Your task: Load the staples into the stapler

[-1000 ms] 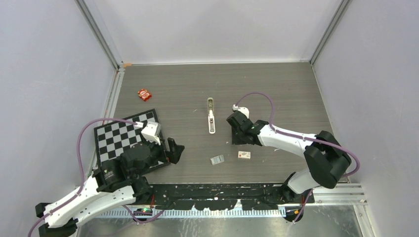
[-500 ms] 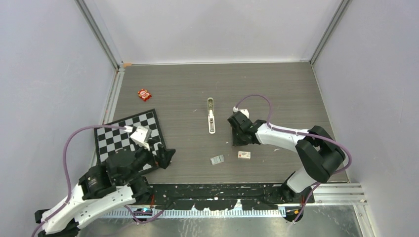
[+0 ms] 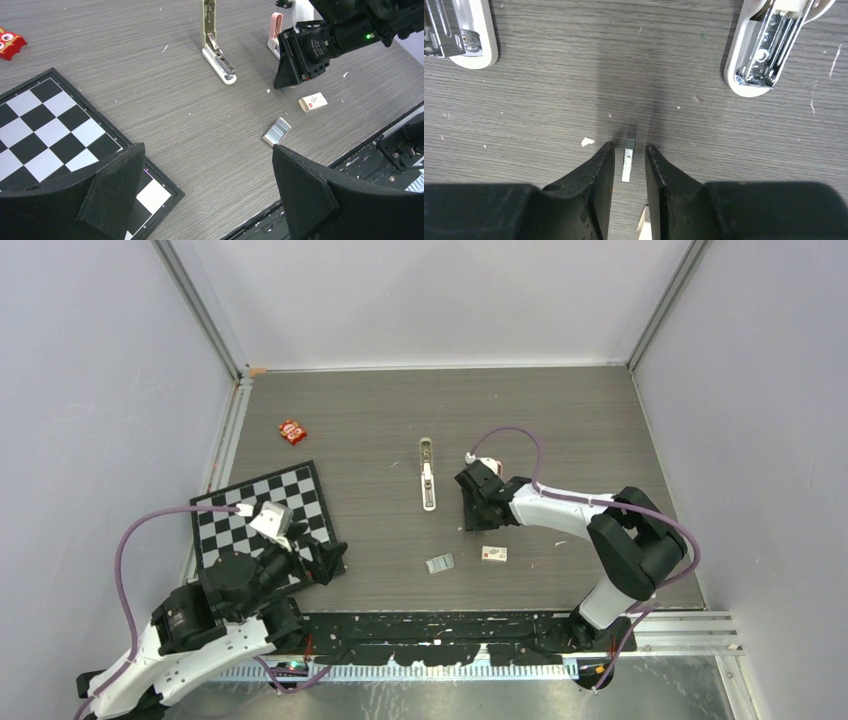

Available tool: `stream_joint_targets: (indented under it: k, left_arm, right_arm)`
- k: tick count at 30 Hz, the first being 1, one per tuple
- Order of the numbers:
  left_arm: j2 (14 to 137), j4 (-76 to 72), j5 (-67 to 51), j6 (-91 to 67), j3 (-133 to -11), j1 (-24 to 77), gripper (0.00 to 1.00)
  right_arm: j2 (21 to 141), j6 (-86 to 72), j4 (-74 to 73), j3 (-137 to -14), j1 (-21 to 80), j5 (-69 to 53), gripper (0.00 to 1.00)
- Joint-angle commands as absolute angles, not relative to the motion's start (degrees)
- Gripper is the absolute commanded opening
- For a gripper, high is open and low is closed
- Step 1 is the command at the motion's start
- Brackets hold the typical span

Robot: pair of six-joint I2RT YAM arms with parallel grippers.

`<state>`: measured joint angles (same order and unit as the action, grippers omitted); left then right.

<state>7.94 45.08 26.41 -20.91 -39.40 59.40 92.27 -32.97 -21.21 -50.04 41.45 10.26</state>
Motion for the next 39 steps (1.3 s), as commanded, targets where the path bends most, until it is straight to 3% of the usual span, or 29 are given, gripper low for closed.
stream_joint_targets:
  k: [1,21,39]
  left_arm:
    - [9.7,43.58,26.19,-19.87,-39.55,59.52,1.0]
    - [8.65,44.26,26.36,-20.21,-39.82,59.58,1.0]
    - [8.92,44.13,26.78,-20.39,-39.78,59.58,1.0]
  right_arm:
    - [93.02,-31.16,-24.8,-52.08,41.19,12.61,0.34]
    - [86.03,-30.41,-26.04,-48.12,38.0,13.87,0.26]
    - [83.71,-32.64,-24.78,-49.56,37.86,7.08,0.31]
